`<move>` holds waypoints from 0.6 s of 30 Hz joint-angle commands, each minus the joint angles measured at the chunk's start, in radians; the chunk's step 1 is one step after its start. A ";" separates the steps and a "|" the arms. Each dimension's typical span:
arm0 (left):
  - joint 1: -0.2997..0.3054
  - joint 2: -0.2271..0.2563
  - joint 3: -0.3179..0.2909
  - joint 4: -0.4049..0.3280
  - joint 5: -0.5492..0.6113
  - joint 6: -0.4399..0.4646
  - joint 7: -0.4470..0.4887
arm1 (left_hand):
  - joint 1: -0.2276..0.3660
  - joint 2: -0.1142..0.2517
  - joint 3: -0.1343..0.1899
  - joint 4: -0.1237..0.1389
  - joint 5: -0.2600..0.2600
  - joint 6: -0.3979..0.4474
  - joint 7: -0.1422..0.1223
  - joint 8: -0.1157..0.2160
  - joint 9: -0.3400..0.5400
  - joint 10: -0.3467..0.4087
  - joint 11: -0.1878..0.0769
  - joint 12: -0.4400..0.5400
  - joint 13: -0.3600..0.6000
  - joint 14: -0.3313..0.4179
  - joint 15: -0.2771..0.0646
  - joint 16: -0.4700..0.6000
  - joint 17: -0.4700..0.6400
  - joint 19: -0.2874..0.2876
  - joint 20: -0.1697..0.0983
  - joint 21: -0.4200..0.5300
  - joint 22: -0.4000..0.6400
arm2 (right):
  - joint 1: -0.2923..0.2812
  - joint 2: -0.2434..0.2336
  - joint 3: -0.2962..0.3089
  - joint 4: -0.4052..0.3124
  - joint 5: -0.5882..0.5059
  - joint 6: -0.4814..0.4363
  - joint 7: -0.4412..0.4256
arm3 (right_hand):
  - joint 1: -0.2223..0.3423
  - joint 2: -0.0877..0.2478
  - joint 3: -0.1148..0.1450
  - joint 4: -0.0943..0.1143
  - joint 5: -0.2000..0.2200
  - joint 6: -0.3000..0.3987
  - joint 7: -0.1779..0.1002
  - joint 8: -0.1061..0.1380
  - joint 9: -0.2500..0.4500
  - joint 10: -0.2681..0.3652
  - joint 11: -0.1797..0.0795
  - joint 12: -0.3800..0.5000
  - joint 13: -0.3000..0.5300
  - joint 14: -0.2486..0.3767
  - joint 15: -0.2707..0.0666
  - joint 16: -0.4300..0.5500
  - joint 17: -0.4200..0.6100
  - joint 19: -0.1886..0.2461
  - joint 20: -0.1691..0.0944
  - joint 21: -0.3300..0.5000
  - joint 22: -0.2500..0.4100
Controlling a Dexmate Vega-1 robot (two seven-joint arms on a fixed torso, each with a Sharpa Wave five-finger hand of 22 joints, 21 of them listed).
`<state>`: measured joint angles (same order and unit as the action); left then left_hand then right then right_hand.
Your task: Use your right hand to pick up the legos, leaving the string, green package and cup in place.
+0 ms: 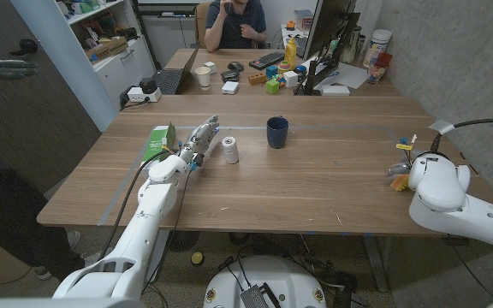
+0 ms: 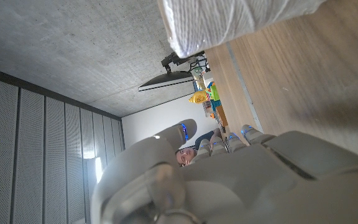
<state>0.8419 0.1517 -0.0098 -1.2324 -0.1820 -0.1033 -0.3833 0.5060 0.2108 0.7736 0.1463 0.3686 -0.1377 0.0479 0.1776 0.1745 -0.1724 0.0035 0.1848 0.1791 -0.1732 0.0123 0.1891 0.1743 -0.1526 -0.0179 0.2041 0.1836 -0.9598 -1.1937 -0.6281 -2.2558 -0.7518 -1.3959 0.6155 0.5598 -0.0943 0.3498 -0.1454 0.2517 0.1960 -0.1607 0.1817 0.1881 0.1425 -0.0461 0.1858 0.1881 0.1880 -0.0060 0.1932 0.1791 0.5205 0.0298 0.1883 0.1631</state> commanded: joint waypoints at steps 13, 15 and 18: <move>0.020 0.005 -0.003 -0.033 -0.005 0.001 0.003 | 0.011 0.001 -0.002 -0.001 0.003 -0.008 0.001 0.004 0.003 -0.094 -0.001 0.005 0.003 -0.155 0.005 0.009 0.003 -0.005 0.001 0.007 0.005 | 0.078 -0.009 -0.080 0.020 -0.077 0.000 0.151 | 0.151 0.035 0.015 -0.024 0.019 0.038 -0.056 0.022 0.004 0.022 -0.050 0.016 0.006 0.044 -0.049 0.012 0.003 0.063 -0.038 0.006 0.002; 0.020 0.006 -0.003 -0.033 -0.005 0.001 0.003 | 0.011 0.001 -0.002 -0.001 0.003 -0.007 0.001 0.004 0.003 -0.094 0.001 0.005 0.003 -0.155 0.005 0.009 0.003 -0.005 0.002 0.007 0.005 | 0.077 -0.004 -0.074 0.021 -0.086 0.000 0.163 | 0.175 0.040 0.015 -0.023 0.020 0.054 -0.058 0.026 0.005 0.031 -0.054 0.018 0.006 0.062 -0.060 0.017 0.003 0.077 -0.049 0.008 0.002; 0.019 0.005 -0.003 -0.030 -0.007 -0.001 0.002 | 0.011 0.001 -0.002 -0.001 0.003 -0.007 0.001 0.004 0.003 -0.094 0.000 0.005 0.003 -0.155 0.005 0.009 0.003 -0.005 0.002 0.008 0.005 | 0.079 0.000 -0.073 0.025 -0.095 0.000 0.175 | 0.212 0.050 0.011 -0.020 0.021 0.091 -0.056 0.035 0.005 0.041 -0.057 0.019 0.006 0.074 -0.070 0.018 0.004 0.102 -0.063 0.011 0.003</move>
<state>0.8587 0.1558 -0.0118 -1.2600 -0.1850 -0.1033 -0.3814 0.5060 0.2108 0.7736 0.1463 0.3686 -0.1376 0.0479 0.1776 0.1745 -0.1724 0.0035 0.1848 0.1791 -0.1732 0.0123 0.1891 0.1742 -0.1526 -0.0179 0.2041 0.1836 -0.9001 -1.2032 -0.6877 -2.2397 -0.8097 -1.3960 0.7369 0.7461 -0.0505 0.3606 -0.1645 0.2665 0.2578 -0.2192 0.2051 0.1881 0.1714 -0.1003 0.2012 0.1881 0.2495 -0.0388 0.2002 0.1791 0.6022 -0.0241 0.1895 0.1631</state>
